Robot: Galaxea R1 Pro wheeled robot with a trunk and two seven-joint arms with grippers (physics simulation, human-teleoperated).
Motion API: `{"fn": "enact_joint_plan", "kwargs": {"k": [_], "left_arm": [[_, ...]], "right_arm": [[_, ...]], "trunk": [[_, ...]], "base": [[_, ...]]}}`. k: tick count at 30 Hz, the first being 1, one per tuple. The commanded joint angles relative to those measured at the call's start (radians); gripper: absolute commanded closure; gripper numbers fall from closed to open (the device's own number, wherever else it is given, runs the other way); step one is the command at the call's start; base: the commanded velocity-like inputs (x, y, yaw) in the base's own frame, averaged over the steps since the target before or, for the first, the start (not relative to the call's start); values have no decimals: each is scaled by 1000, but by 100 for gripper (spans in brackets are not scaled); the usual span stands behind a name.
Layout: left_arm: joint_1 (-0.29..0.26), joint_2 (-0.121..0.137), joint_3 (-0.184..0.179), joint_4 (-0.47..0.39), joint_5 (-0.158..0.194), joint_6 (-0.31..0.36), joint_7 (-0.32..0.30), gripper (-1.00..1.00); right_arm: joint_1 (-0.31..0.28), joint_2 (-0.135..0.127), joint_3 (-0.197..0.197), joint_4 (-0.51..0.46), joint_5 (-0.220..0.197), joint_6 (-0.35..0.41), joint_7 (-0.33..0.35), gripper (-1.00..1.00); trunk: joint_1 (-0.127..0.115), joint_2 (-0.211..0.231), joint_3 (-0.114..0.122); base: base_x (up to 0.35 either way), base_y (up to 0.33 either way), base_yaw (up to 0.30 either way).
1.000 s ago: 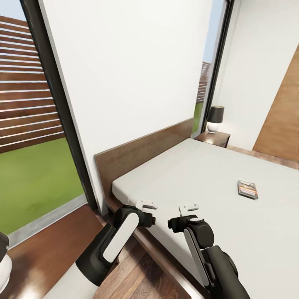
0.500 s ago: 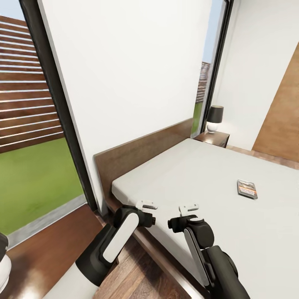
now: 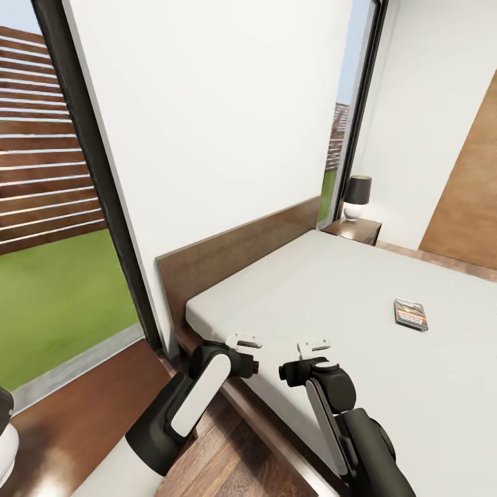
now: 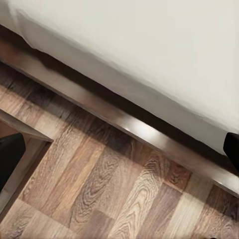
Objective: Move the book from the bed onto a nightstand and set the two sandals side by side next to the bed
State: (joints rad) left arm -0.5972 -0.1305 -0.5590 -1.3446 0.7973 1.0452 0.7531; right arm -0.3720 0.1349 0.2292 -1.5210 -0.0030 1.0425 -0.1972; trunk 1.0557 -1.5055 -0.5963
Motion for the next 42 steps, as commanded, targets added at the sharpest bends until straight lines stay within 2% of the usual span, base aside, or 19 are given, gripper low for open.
{"fn": "enact_joint_plan", "kwargs": {"k": [1,42], "left_arm": [[-1,0,-1,-1,10,2,10,-100],[-1,0,-2,-4,7,2,15,-100]], "right_arm": [[-1,0,1,-1,-1,5,-4,-100],[-1,-1,1,-1,-5,5,-1,-100]], "trunk": [[0,-1,-1],[0,-1,-1]], "base": [[0,0,-39],[0,0,-103]]}}
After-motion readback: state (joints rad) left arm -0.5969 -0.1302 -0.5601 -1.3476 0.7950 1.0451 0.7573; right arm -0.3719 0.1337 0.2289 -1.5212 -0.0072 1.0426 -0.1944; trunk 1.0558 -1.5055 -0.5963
